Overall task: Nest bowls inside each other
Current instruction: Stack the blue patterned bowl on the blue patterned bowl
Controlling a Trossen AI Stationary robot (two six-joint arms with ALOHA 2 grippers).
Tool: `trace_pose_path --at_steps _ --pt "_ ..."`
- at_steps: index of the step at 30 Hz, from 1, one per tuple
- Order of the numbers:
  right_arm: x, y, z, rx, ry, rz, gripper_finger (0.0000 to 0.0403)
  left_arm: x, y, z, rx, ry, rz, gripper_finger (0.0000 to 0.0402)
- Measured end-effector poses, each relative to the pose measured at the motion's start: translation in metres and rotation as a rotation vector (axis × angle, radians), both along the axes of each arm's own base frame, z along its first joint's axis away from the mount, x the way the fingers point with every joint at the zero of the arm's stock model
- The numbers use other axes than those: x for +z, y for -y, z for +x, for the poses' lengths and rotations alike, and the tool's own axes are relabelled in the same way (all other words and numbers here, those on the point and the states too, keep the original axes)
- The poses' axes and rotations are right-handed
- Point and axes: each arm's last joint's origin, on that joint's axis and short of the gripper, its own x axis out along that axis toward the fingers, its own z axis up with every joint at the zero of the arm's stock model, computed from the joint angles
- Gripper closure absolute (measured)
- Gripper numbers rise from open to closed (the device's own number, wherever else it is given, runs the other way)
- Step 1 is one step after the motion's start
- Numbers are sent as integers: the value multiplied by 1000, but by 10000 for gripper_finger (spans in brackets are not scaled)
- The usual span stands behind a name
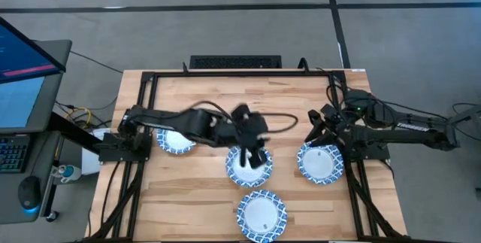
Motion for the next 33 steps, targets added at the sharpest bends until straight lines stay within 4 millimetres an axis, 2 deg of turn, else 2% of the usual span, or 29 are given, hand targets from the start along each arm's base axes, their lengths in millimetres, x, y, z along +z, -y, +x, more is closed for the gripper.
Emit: trace_pose_path --at_steps 3,6,14,17,23,29,33 --pt "2 0 -2 -9 -42 82 265 24 -5 -8 30 53 106 292" --pt "2 0 -2 -16 -71 124 266 31 -10 -13 52 79 139 292" --pt "1 0 -1 -45 -103 156 266 53 -19 -35 69 153 -45 292" --pt "1 1 -1 -56 -101 155 265 52 -16 -40 55 127 -55 292" --pt "0 1 0 -67 -102 154 266 44 -16 -57 -38 -60 -8 292" --pt "0 -1 0 -40 -106 145 268 40 -25 -79 184 -165 46 292" --pt "-2 -1 1 19 -79 90 269 52 -24 -102 236 -137 42 292"
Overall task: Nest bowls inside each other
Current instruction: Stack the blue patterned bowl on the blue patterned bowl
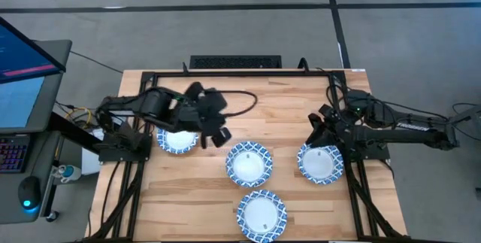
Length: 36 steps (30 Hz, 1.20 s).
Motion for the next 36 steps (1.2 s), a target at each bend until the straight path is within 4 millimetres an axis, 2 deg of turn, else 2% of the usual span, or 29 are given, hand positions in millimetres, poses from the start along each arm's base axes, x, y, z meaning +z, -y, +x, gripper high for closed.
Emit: trace_pose_path --at_steps 8,12,15,21,26,31,36 --pt "-18 0 -4 6 -101 -108 271 31 17 -52 -59 114 32 292" --pt "-25 0 -6 -16 -163 -152 271 30 27 -66 -83 84 40 292" --pt "-26 0 -7 -17 -164 -153 271 25 33 -69 -83 73 111 292" --pt "-26 0 -7 -14 -164 -156 273 -11 36 -79 -60 18 88 292" --pt "-32 -1 -10 8 -206 -195 275 -51 43 -77 -148 161 36 292" --pt "-48 -1 -21 -6 -374 -283 275 -82 35 -84 -277 368 -71 292" --pt "-50 0 -19 -27 -389 -299 275 -98 20 -96 -381 463 -91 292"
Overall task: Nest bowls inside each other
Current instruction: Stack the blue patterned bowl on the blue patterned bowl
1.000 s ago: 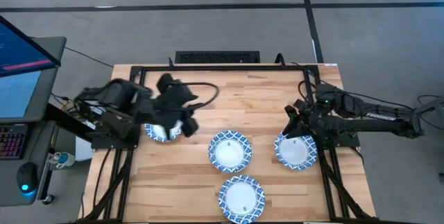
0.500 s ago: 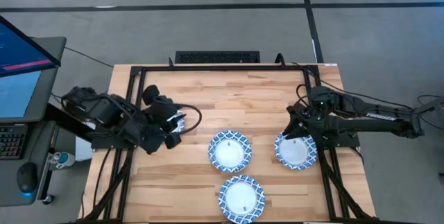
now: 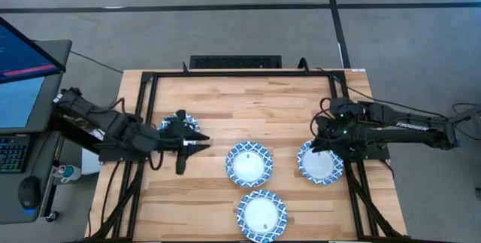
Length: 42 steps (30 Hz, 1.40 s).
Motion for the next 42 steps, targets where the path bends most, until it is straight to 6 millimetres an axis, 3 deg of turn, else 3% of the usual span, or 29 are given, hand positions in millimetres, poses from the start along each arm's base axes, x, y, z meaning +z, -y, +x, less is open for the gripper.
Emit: trace_pose_path --at_steps 7,10,15,20,33,42 --pt "1 -9 4 43 -97 139 275 -5 -16 -9 2 -1 -21 292" --pt "16 -15 6 103 -85 136 275 -5 -22 -8 -2 -7 -5 292" --pt "34 -24 11 149 -149 -48 275 -5 -31 -5 2 -15 14 292" --pt "40 -27 17 146 -309 -310 275 -6 -39 -2 -14 -27 0 292" --pt "-2 -26 65 218 -609 -483 275 -7 -44 -1 -51 -44 12 292" --pt "-27 -15 83 344 -706 -537 275 -8 -43 -1 -101 -53 -4 292"
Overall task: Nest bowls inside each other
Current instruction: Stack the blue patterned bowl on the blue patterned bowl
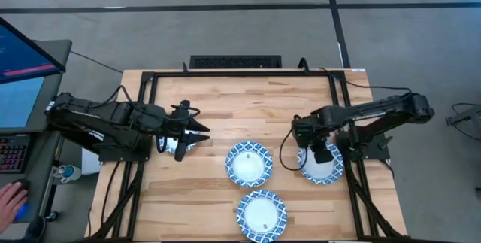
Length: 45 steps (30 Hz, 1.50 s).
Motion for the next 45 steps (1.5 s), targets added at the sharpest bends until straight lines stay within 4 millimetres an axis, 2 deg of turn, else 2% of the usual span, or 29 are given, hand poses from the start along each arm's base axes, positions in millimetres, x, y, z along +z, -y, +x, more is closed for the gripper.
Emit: trace_pose_path --at_steps 5,13,17,22,45 --pt "-10 7 5 -21 -57 6 267 0 0 0 0 -1 1 292" --pt "-19 16 10 -69 -109 8 228 -3 0 -1 -1 -28 6 292" --pt "-16 20 15 -93 -108 8 208 -4 0 -1 0 -38 8 292" --pt "-5 25 28 -114 -8 3 194 -4 0 -2 0 -46 10 292" --pt "-7 12 32 -41 -6 -4 222 -5 0 -2 -24 -55 2 292"
